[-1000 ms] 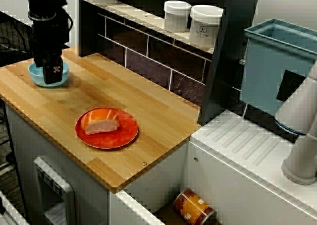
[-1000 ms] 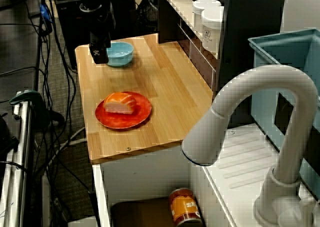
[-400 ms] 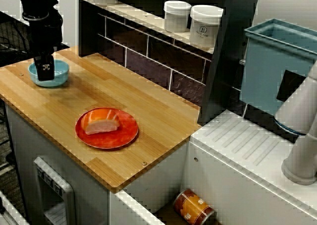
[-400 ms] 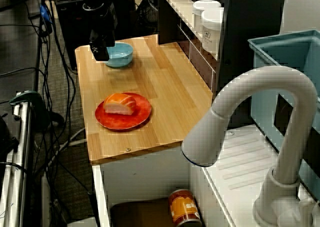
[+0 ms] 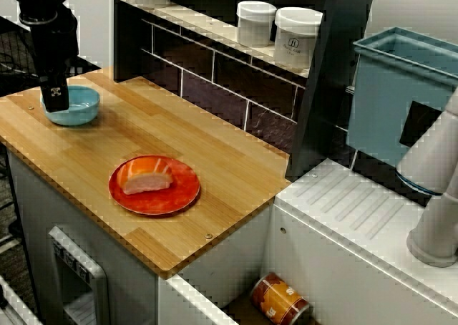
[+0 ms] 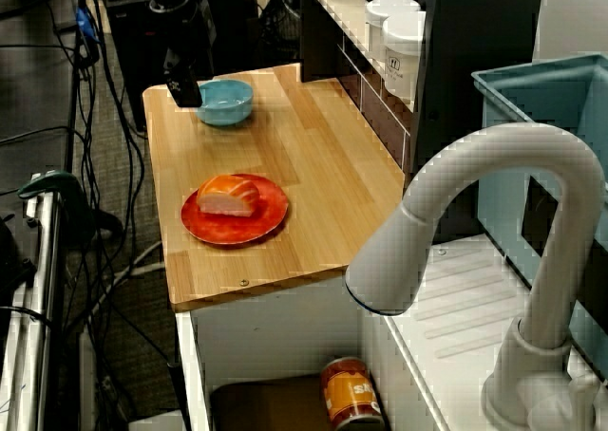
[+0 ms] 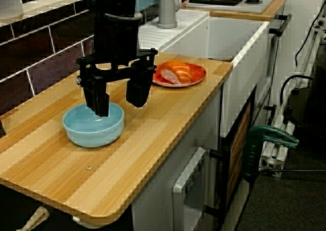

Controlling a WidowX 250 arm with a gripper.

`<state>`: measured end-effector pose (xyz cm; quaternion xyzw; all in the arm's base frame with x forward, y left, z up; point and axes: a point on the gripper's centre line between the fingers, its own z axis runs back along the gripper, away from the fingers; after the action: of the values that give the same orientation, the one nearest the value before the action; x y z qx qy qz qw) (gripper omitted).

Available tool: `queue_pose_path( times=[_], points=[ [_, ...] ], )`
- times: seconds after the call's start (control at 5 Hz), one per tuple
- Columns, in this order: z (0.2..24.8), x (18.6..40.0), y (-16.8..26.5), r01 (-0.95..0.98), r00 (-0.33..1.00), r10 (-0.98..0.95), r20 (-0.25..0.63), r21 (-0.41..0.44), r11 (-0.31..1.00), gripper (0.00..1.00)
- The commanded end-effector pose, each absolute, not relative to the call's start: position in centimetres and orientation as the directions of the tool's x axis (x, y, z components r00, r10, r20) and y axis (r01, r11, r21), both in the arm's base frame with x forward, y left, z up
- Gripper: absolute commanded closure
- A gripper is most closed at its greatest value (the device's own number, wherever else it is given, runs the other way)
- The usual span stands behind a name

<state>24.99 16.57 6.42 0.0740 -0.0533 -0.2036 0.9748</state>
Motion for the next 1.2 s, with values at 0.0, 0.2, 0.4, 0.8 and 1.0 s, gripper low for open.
queue_pose_path(
  times=[0.0,0.2,0.4,0.8,1.0],
  points=[
    [5.6,25.2,16.4,0.384,0.913,-0.403,0.059,0.202,0.901,0.0],
    [5.5,25.5,16.1,0.413,0.9,-0.433,0.052,0.215,0.885,0.0],
    [5.0,26.0,16.3,0.425,0.896,-0.442,0.038,0.216,0.879,0.0],
    [4.1,26.3,16.5,0.409,0.909,-0.416,0.003,0.175,0.895,1.0],
    [4.7,26.5,16.2,0.417,0.908,-0.42,-0.018,0.158,0.895,1.0]
  ],
)
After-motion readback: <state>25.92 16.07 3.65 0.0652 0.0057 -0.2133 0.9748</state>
